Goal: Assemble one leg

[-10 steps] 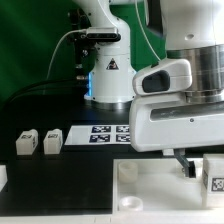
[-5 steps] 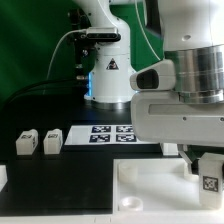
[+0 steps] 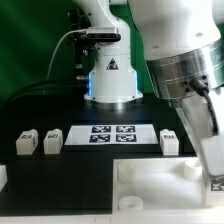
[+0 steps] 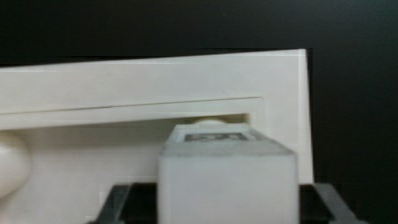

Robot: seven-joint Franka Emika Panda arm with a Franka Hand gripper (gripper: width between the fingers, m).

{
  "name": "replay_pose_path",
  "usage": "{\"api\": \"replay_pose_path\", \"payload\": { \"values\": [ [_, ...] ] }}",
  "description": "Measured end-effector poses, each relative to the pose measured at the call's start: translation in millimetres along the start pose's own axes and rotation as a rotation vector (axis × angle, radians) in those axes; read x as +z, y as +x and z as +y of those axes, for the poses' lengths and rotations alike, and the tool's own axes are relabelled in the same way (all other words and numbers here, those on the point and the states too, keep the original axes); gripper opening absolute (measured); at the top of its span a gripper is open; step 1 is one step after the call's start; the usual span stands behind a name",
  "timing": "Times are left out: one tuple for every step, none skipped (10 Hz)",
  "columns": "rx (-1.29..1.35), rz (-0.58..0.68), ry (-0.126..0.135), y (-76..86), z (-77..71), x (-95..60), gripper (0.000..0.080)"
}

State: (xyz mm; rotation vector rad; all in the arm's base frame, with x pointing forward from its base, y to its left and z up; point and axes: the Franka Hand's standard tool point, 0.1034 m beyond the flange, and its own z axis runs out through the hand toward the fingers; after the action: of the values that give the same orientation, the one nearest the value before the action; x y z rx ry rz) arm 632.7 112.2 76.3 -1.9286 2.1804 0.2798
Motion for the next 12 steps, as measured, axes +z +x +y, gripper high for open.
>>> {"api": "replay_pose_path", "payload": {
  "values": [
    [0.018, 0.001, -0.001, 0.9, -0.2, 0.3, 0.0294],
    [-0.011, 0.002, -0.002, 1.1, 0.4, 0.9, 0.0294],
    [-0.053, 0.002, -0.003, 1.2, 0.6, 1.0, 0.0294],
    [-0.105, 0.007, -0.002, 1.2, 0.9, 1.5, 0.0400],
    [-0.363, 0.024, -0.009, -0.3, 2.2, 3.1, 0.0536],
    [-0.642, 0.037, -0.032, -5.1, 3.0, 3.1, 0.0614],
    [-0.721, 0.033, -0.045, -10.3, 4.8, 2.9, 0.0614],
    [-0.845, 0.033, -0.047, -7.6, 4.2, 3.0, 0.0643],
    [-0.942, 0.031, -0.049, -6.4, 4.1, 2.9, 0.0648],
    [-1.116, 0.053, -0.046, -5.4, 3.3, 3.6, 0.0648],
    [-1.316, 0.098, -0.041, -4.1, 4.8, 6.7, 0.0649],
    [-1.504, 0.130, -0.059, -3.4, 4.8, 7.3, 0.0649]
  ]
}}
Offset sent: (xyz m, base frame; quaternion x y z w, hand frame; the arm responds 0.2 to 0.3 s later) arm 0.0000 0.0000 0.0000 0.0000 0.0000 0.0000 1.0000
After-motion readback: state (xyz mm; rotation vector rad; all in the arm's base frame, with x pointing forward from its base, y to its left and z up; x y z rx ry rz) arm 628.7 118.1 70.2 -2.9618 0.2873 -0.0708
